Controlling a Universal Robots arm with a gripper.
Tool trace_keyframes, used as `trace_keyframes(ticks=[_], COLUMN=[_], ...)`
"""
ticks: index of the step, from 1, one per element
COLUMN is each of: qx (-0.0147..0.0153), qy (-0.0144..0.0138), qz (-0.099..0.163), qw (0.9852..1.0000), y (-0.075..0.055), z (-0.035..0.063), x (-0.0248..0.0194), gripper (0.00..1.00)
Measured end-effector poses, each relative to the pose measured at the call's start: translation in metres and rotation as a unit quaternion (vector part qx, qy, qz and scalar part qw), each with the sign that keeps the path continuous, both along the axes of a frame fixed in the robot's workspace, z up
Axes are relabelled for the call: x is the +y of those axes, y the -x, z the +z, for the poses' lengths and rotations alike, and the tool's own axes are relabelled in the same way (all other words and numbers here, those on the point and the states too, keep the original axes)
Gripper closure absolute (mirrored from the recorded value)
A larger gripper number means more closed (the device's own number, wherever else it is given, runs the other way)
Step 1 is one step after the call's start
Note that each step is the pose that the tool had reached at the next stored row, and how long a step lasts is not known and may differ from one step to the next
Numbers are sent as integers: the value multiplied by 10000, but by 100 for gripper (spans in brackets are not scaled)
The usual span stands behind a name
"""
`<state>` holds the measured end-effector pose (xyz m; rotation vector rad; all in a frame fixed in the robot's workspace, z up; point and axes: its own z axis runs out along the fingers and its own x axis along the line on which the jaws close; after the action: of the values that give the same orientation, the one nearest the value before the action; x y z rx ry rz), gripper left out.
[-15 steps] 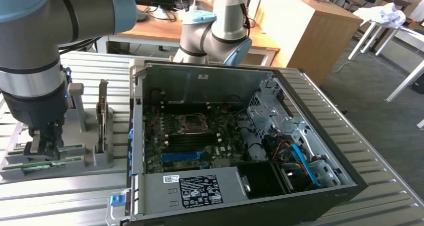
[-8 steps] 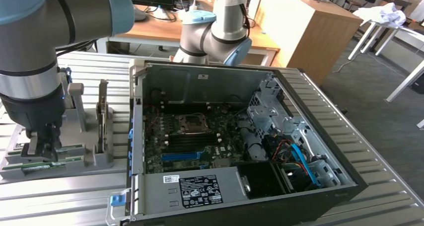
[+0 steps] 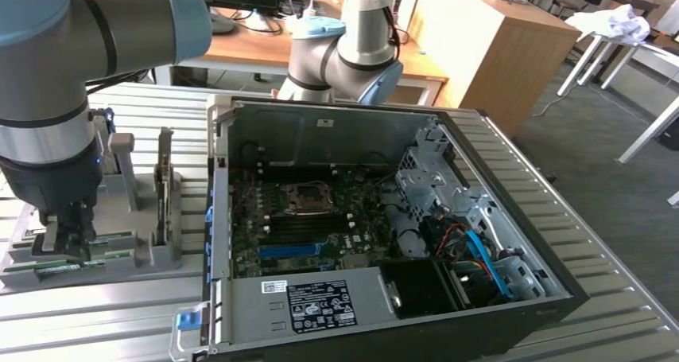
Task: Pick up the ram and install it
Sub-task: 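Press down the ram until it locks into place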
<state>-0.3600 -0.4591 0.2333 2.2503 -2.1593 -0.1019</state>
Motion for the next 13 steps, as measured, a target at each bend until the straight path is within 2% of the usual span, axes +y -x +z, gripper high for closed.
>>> trace_keyframes(ticks=[3, 10, 13], qx=[0, -1, 0], qy=[0, -1, 0], qz=[148, 167, 183], qw=[9999, 9999, 9998], y=[5, 27, 45], z=[-11, -43, -57], x=[8, 78, 95], gripper=[64, 64, 64])
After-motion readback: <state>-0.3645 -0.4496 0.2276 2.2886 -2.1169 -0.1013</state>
